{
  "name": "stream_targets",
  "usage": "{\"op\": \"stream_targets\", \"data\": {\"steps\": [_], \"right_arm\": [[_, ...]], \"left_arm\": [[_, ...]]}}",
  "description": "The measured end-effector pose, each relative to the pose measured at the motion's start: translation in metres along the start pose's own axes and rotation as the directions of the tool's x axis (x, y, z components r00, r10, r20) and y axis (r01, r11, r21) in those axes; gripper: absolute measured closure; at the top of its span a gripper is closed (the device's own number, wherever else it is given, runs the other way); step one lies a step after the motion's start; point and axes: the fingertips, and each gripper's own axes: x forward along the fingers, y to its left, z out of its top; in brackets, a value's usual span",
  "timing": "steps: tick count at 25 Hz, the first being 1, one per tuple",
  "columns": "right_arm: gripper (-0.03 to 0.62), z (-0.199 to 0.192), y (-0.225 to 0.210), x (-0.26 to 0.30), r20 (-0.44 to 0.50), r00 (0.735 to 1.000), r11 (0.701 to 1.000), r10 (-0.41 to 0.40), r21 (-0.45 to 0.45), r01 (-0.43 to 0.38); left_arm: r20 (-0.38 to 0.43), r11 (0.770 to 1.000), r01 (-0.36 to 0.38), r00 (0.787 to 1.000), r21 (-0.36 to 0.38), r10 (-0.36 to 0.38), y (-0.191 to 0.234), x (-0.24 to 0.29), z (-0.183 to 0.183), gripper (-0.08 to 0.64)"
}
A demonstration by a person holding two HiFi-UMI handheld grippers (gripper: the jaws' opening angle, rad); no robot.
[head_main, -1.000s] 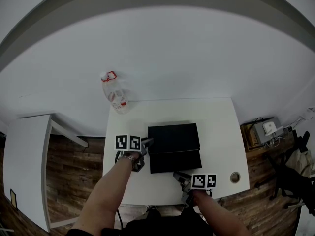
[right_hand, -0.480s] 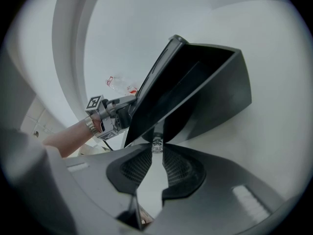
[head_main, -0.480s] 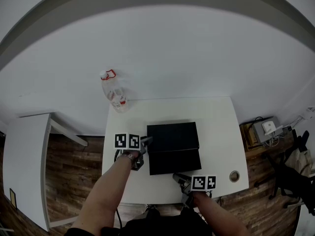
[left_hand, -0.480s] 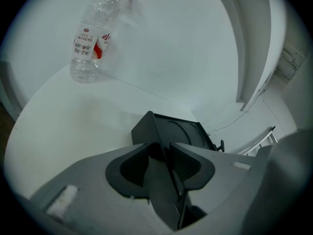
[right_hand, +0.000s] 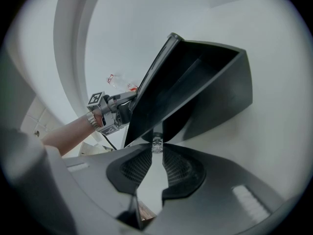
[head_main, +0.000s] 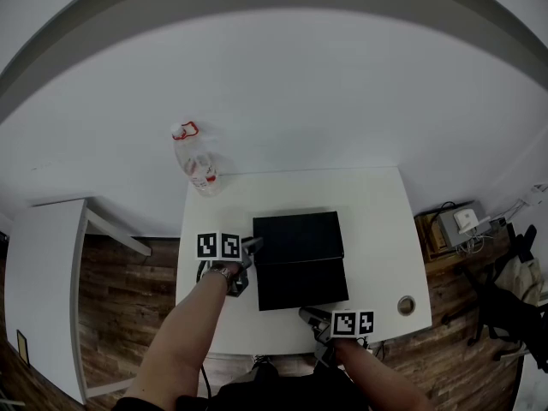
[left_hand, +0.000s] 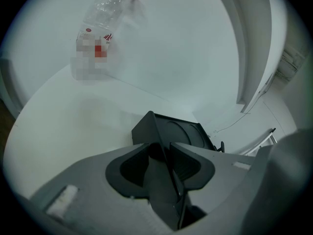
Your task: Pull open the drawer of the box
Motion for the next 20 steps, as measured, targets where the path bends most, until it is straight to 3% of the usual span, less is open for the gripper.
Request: {"op": "stream_targets", "data": {"steps": [20], "right_arm": [[0.523, -0.012, -0.002, 0.008, -0.013, 1.0, 1.0, -0.002, 0.006, 0.002]], "left_arm": [[0.025, 0.999, 0.006, 1.0, -0.031, -0.005, -0.002, 0.001, -0.002, 0.414]]}}
